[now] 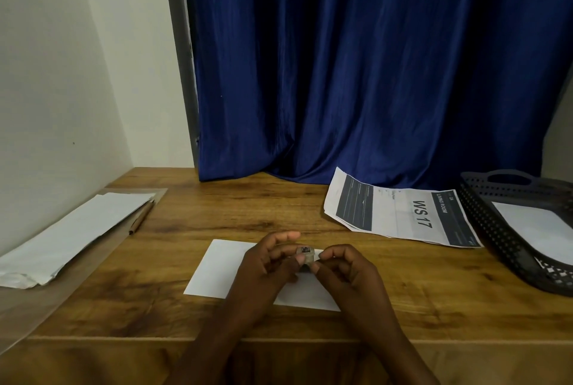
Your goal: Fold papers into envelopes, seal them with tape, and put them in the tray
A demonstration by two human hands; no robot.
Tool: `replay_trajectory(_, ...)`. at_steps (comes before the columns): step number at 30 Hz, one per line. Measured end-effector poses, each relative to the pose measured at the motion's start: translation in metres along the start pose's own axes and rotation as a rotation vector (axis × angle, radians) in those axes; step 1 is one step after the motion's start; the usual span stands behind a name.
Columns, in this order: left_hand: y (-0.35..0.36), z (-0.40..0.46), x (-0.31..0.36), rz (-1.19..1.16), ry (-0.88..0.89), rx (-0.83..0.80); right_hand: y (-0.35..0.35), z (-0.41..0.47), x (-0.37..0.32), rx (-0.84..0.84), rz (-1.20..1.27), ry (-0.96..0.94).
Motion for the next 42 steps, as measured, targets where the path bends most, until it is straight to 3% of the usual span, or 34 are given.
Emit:
replay_trajectory(10, -0.0009, 0.0002, -0.006, 0.098, 0.003, 0.006, -0.0008, -0.0003, -0.0055, -0.055, 0.007, -0.033)
replay_trajectory(21, 0.0037, -0.0011, -0.0004, 0.156, 0.023, -0.027, -0.0052, -0.0029, -0.0073, 0.006, -0.036, -0.071)
replay_trajectory(42, -0.0002, -0.0016, 0.0008, 0.136, 0.034, -0.011, -0.0062, -0.0052, -0.007, 0.018, -0.024, -0.03)
Point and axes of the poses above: each hand's wrist, its own z-axis towards the middle knuckle, its own y-axis out of the palm, x = y × z, the point moved 8 cm from there along z, towards the middle knuckle, and after that the axes turned 2 degrees about y, right-handed, at the moved point
